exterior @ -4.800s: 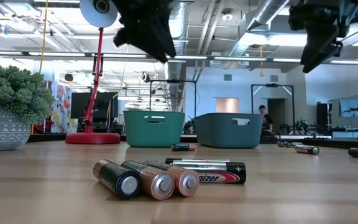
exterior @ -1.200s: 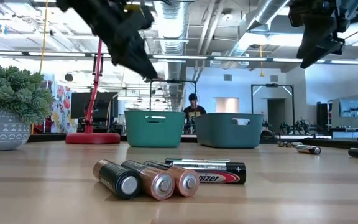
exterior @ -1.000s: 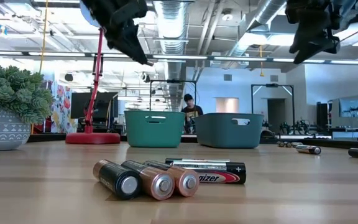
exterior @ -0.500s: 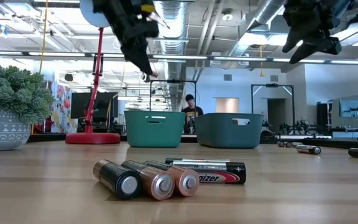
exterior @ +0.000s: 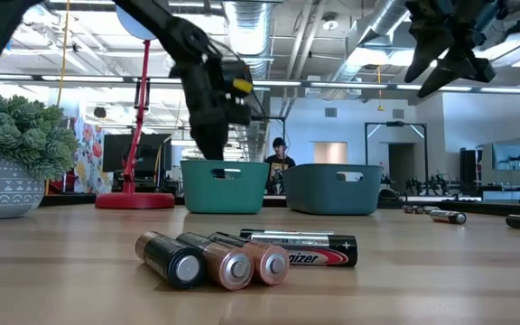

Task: Sort batteries
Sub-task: Put the black battery into the green bin, then put the silver battery into the right blue bin

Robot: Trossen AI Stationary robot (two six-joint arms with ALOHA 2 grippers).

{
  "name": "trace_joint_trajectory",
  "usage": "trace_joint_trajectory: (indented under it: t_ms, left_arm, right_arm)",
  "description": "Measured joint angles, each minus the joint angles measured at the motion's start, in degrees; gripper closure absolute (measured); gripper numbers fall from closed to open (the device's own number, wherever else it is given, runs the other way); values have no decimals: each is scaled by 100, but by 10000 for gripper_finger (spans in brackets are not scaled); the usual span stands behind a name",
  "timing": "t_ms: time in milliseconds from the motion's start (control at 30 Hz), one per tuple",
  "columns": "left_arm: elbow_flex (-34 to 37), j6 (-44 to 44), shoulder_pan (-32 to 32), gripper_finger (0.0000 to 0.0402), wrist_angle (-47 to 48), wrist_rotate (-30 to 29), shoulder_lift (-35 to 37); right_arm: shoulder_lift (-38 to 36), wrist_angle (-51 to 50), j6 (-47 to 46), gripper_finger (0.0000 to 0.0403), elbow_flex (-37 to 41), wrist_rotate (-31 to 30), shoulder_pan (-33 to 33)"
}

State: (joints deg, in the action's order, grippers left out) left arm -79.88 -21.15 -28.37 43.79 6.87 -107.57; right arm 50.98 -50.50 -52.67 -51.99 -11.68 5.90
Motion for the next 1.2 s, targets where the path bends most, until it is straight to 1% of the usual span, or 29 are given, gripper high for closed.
trace_joint_trajectory:
  t_ms: [200, 233, 300, 433, 533, 600, 767, 1000, 1067, 1133, 1200]
  left_arm:
    - [0, -199, -3, 361, -18, -7, -368]
    - [0, -208, -3, 355, -40, -6, -390]
    - [0, -218, -3, 332, -43, -10, -395]
    - [-2, -227, -3, 271, -212, -11, -395]
    - [-2, -194, -3, 243, -364, -50, -395]
    - [-2, -181, -3, 233, -415, -128, -395]
    - [-2, -184, -3, 226, -402, -393, -258]
    - [-2, 13, -3, 224, -374, -422, 306]
    - [-2, 95, -1, 224, -364, -422, 519]
    - [-2, 152, -1, 224, -366, -421, 719]
    - [-2, 211, -1, 224, -372, -422, 926]
  right_arm:
    - [0, 0, 1, 214, 0, 0, 182]
    - [0, 0, 1, 214, 0, 0, 194]
    - [0, 0, 1, 214, 0, 0, 228]
    - [0, 0, 3, 214, 0, 0, 253]
    - [0, -2, 9, 214, 0, 2, 253]
    - [0, -10, 10, 214, 0, 2, 253]
    - [156, -128, 10, 214, 0, 0, 253]
    - [845, -354, 44, 214, 0, -85, 255]
    - [1088, -358, -175, 214, 0, -84, 298]
    - [1343, -407, -607, 214, 0, -57, 345]
    - [1580, -568, -891, 214, 0, 71, 364]
